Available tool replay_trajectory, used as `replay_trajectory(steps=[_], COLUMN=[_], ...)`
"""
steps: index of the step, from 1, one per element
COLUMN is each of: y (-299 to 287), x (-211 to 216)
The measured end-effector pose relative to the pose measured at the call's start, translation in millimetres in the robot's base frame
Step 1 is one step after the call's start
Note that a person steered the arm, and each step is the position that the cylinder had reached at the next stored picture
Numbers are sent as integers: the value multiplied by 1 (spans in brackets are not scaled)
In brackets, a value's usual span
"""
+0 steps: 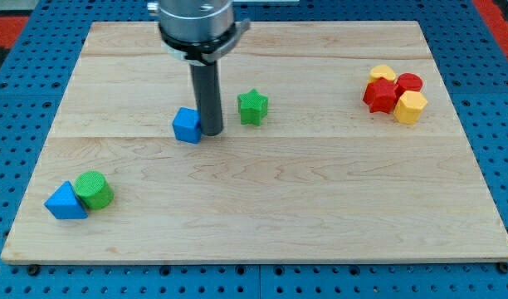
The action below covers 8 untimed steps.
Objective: Push the green star near to the group of blocks which are at the right side of the board
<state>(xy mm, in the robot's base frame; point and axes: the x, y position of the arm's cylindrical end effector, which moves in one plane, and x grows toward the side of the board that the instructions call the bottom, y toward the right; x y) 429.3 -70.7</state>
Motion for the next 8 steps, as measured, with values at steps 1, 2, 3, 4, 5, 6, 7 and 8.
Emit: replay_trajectory(steps=[1, 2, 3, 4, 5, 6, 7, 8], y=[28, 66, 70, 31, 27, 69, 98, 132], x=[-14, -24, -37, -48, -75, -58, -12, 4])
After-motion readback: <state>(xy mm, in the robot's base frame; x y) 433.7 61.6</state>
